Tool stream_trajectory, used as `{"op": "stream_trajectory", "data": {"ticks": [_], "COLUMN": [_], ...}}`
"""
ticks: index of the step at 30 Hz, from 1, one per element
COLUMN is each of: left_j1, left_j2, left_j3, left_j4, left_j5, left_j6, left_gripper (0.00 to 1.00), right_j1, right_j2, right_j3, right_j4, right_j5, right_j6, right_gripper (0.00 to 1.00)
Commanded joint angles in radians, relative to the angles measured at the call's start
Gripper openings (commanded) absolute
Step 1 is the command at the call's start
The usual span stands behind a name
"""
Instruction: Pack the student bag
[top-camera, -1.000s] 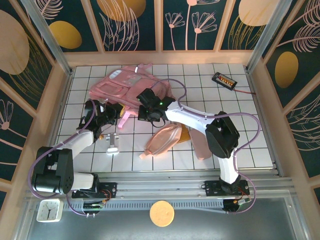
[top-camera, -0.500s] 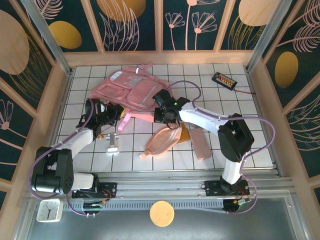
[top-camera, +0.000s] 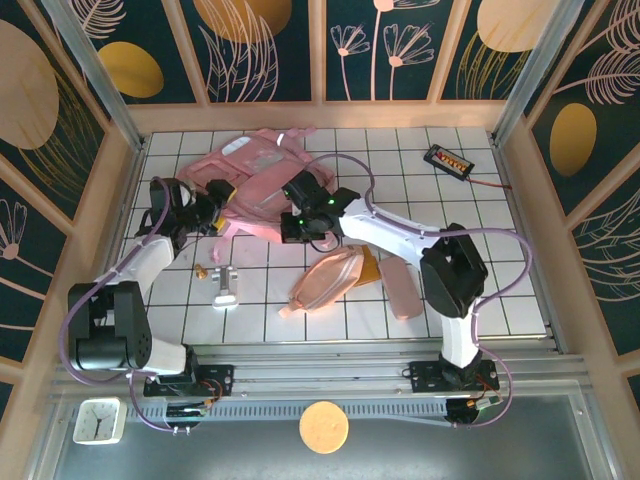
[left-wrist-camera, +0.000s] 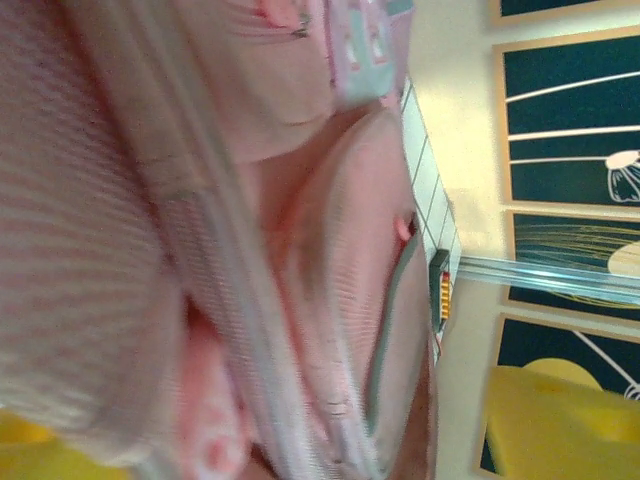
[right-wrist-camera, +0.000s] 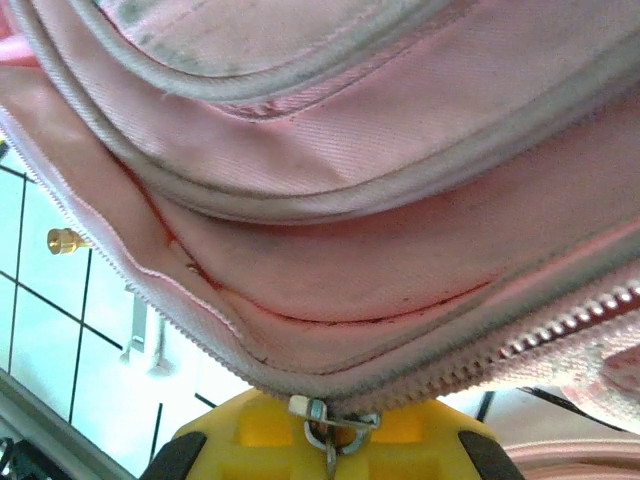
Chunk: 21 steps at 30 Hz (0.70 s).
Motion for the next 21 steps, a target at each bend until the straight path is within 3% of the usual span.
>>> {"op": "stream_trajectory", "data": {"ticks": [1,6,11,17,21], "left_j1": [-0.004,-0.085,-0.2,-0.208,-0.208], "left_j2": [-0.075,-0.134,-0.19,-0.147,-0.081], "left_j3": [-0.043,-0.196,-0.266,-0.312,-0.297], "left_j4": [0.013,0.154,0.221,0.324,0.37], "left_j5": [0.036,0.068,-0.011,-0.016,-0.027], "left_j6": [-0.008,-0.176,-0.296,-0.377,-0.392], "left_gripper": [0.99,0.99,0.99,0.99,0.89], "right_j1": [0.005,0.006,0.017,0.034,0.058], "right_j2": [0.031,0.074,0.107,0.119,0.121], "right_j3": [0.083,0.154,0.2,0.217,0.235], "right_j4": [0.001,-0.018,-0.035,-0.03,-0.038], "right_j5": [-0.053,-0.09,-0.103,-0.113,-0.113], "right_j6": [0.002,-0.007,-0.02,-0.018,-0.019], "right_gripper": [0.0,0.0,0.0,0.0,0.0]}}
